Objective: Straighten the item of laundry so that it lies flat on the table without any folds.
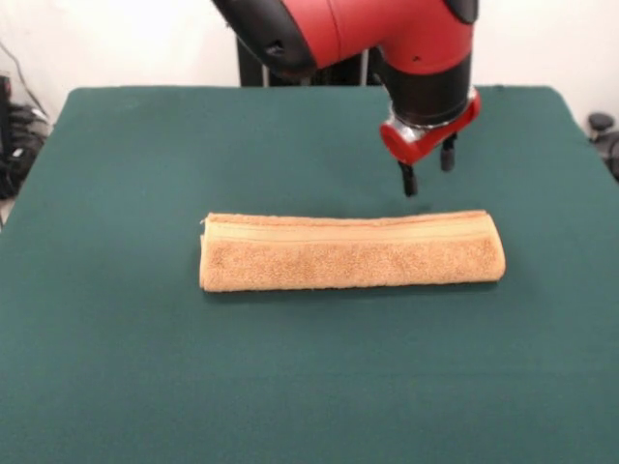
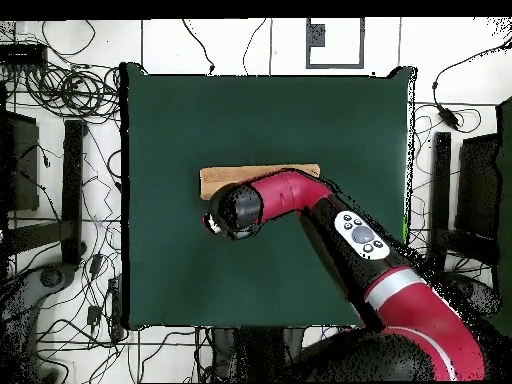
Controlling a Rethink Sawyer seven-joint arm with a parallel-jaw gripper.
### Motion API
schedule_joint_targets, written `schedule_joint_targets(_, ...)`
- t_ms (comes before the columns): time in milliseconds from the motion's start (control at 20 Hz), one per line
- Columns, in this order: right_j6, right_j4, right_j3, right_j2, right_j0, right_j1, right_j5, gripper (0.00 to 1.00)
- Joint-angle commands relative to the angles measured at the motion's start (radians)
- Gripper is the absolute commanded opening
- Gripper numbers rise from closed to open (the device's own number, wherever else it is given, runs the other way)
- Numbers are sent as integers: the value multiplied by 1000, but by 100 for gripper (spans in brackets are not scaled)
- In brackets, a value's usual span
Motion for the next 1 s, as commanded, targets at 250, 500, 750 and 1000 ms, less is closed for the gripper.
schedule_joint_targets(250, -306, -36, -109, 109, 1, 18, 80, 100)
schedule_joint_targets(500, -277, -92, -138, 91, 40, 56, 29, 100)
schedule_joint_targets(750, -270, -130, -130, 90, 38, 87, -4, 100)
schedule_joint_targets(1000, -234, -182, -162, 76, 58, 142, -55, 100)
